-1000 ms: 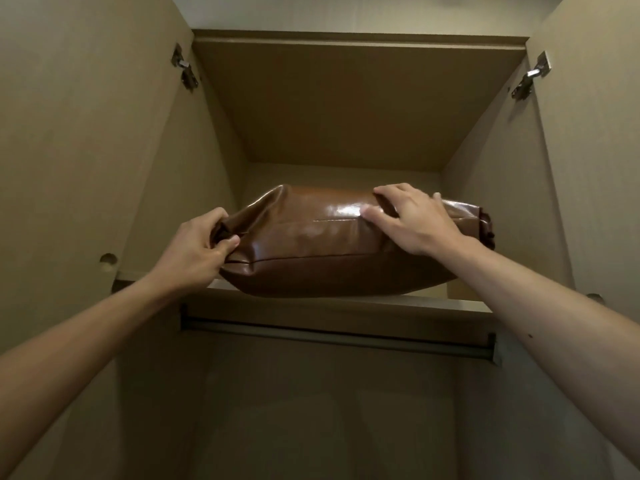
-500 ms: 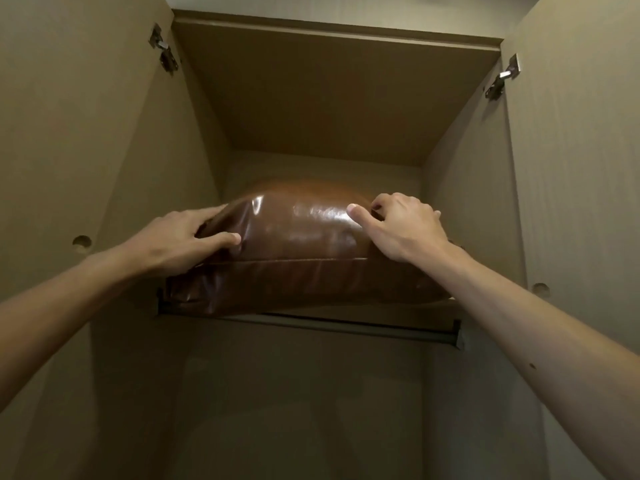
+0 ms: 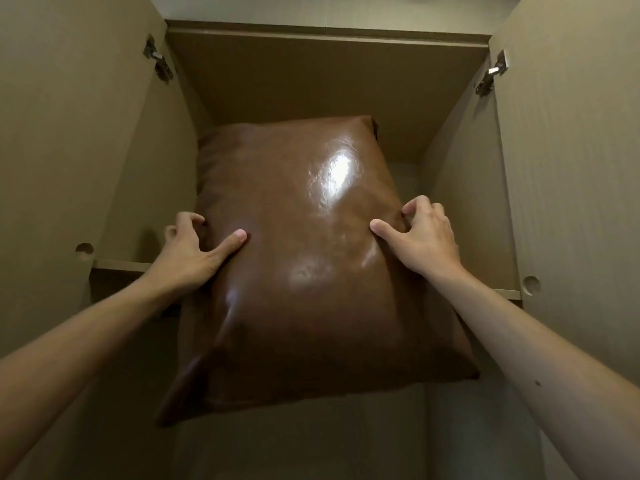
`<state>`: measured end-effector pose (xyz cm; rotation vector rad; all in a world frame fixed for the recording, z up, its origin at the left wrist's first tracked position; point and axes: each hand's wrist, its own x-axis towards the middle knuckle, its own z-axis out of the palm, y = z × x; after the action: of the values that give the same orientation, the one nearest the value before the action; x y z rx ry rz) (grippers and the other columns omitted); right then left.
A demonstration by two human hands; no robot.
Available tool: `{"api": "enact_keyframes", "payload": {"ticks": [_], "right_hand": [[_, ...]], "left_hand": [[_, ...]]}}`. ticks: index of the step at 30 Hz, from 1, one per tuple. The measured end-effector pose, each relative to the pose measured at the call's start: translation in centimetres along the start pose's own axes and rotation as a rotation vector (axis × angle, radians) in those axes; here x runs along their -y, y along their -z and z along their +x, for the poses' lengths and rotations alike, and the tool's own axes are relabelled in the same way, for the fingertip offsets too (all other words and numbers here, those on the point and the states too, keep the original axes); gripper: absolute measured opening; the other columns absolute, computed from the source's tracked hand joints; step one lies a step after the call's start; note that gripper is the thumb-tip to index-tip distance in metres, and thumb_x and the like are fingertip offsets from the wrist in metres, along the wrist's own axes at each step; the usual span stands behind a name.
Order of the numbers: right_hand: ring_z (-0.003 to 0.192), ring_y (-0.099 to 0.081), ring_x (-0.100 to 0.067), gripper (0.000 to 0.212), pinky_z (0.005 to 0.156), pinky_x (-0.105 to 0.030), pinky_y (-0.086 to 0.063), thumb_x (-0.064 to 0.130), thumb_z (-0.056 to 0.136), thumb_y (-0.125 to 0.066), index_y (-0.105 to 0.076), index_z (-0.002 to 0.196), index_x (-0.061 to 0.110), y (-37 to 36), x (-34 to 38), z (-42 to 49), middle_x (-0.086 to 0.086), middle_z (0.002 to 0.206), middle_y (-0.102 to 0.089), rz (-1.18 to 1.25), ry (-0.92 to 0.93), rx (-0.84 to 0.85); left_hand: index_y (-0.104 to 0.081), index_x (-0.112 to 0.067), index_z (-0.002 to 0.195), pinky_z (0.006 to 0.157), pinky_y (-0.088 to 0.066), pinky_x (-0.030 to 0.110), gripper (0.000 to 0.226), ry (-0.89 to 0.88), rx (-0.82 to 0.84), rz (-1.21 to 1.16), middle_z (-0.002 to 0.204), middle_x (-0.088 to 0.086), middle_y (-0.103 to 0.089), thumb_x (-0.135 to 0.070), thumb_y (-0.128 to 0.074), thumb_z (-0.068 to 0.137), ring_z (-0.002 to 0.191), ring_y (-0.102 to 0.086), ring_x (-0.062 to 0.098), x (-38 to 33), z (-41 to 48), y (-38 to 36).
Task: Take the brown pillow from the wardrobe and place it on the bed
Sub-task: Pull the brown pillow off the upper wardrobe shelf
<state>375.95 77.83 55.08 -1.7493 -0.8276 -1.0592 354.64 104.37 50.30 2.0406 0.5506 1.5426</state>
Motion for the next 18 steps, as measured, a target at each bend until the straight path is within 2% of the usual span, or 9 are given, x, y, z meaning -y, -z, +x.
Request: {"api": "enact_keyframes", "payload": {"ticks": [2,4,6,8,10,14,16,18], "right_hand": [[0.135,-0.050,-0.028,0.098,0.099,-0.041,-0.046,0.076,0.071,-0.075,-0.043,0.147,0.022,0.0,-0.7,0.0,-0.005,0.144,-0.048,0.136,-0.124,0.115],[0.133,-0.054,-0.026,0.116,0.097,-0.036,-0.046,0.080,0.065,-0.077,-0.032,0.157,0.025,-0.2,-1.0,-0.2,-0.001,0.150,-0.051,0.295,-0.247,0.252],[0.116,-0.064,-0.023,0.110,0.088,-0.038,-0.053,0.077,0.062,-0.080,-0.039,0.151,0.028,-0.4,-1.0,-0.3,0.003,0.135,-0.063,0.388,-0.342,0.359],[0.095,-0.069,-0.019,0.088,0.069,-0.035,-0.054,0.068,0.063,-0.083,-0.050,0.134,0.028,-0.3,-0.7,-0.1,0.005,0.108,-0.070,0.435,-0.375,0.420],[0.090,-0.069,-0.018,0.084,0.066,-0.034,-0.052,0.064,0.060,-0.083,-0.049,0.127,0.028,-0.2,-0.1,-0.1,0.007,0.098,-0.068,0.457,-0.357,0.436],[0.104,-0.066,-0.021,0.121,0.085,-0.040,-0.056,0.081,0.045,-0.079,-0.041,0.145,0.025,-0.6,0.4,-0.9,0.003,0.121,-0.065,0.456,-0.310,0.384],[0.112,-0.064,-0.022,0.131,0.092,-0.041,-0.054,0.085,0.044,-0.079,-0.035,0.152,0.024,-1.0,0.4,-1.3,0.001,0.135,-0.061,0.469,-0.301,0.342],[0.129,-0.057,-0.026,0.140,0.106,-0.045,-0.050,0.084,0.047,-0.079,-0.020,0.162,0.031,-1.3,0.2,-1.5,0.002,0.152,-0.051,0.495,-0.275,0.300]], "left_hand": [[-0.019,-0.029,0.155,0.113,-0.037,0.044,0.133,0.020,0.015,-0.039,0.156,0.013,-0.028,-0.094,-0.063,0.047,0.135,-0.045,0.034,0.8,-0.4,-0.6],[-0.011,-0.030,0.161,0.118,-0.033,0.044,0.142,0.005,0.010,-0.117,0.164,0.011,-0.024,-0.094,-0.067,0.047,0.144,-0.038,0.032,1.6,-0.6,-1.1],[-0.013,-0.027,0.163,0.111,-0.037,0.039,0.143,0.049,0.007,-0.291,0.164,0.007,-0.034,-0.092,-0.068,0.048,0.138,-0.045,0.026,1.9,-0.4,-1.4],[-0.025,-0.026,0.159,0.099,-0.045,0.040,0.140,0.186,0.039,-0.460,0.151,0.006,-0.051,-0.090,-0.071,0.044,0.120,-0.056,0.025,2.1,-0.1,-1.3],[-0.036,-0.029,0.154,0.097,-0.051,0.044,0.141,0.251,0.081,-0.521,0.137,0.005,-0.061,-0.089,-0.078,0.034,0.112,-0.063,0.027,2.5,0.1,-1.2],[-0.040,-0.030,0.154,0.106,-0.050,0.052,0.145,0.218,0.053,-0.513,0.135,0.005,-0.063,-0.090,-0.079,0.028,0.116,-0.065,0.030,3.8,-0.4,-1.4],[-0.042,-0.027,0.152,0.105,-0.051,0.051,0.144,0.212,0.037,-0.520,0.132,0.005,-0.065,-0.089,-0.080,0.029,0.114,-0.066,0.029,4.1,-0.5,-1.4],[-0.048,-0.024,0.147,0.100,-0.054,0.049,0.138,0.216,0.036,-0.532,0.126,0.004,-0.069,-0.088,-0.082,0.029,0.109,-0.069,0.027,4.1,-0.5,-1.5]]}}
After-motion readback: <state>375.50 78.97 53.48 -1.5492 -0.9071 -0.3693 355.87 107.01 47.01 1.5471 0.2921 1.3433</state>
